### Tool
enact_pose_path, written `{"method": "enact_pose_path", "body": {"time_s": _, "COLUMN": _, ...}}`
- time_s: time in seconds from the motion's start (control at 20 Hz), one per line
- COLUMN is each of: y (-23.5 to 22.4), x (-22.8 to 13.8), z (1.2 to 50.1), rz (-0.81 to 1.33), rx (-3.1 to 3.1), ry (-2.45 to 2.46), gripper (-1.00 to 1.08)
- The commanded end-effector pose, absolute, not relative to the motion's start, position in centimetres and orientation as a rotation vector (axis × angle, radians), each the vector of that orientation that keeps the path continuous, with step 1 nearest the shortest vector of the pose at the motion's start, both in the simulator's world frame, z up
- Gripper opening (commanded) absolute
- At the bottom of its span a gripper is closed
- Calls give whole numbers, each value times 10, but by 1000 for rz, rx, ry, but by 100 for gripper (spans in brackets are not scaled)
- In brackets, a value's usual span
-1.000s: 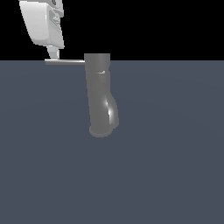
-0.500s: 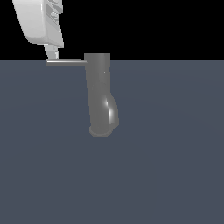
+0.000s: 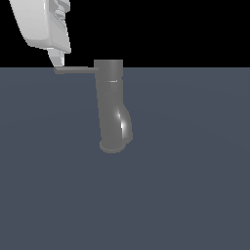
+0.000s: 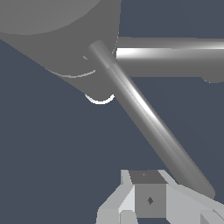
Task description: Turn on the faucet by rotating a designated handle.
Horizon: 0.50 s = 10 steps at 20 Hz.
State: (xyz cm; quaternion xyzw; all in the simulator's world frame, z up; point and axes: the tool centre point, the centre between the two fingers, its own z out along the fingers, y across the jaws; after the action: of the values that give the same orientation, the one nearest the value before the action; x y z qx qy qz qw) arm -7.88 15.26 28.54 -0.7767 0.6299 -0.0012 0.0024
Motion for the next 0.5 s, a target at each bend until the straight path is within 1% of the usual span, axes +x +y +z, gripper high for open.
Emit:
{"method": "enact_pose_path", "body": {"time_s": 0.0, "y": 142, "x": -84, "z": 285, "rz": -3, "rx": -2433, "ry": 1984, "gripper": -100}}
{"method": "enact_pose_path", "body": {"time_s": 0.45, "y": 109, "x": -104, "z": 285, "rz": -2, "rx": -2433, "ry": 1984, "gripper": -100}}
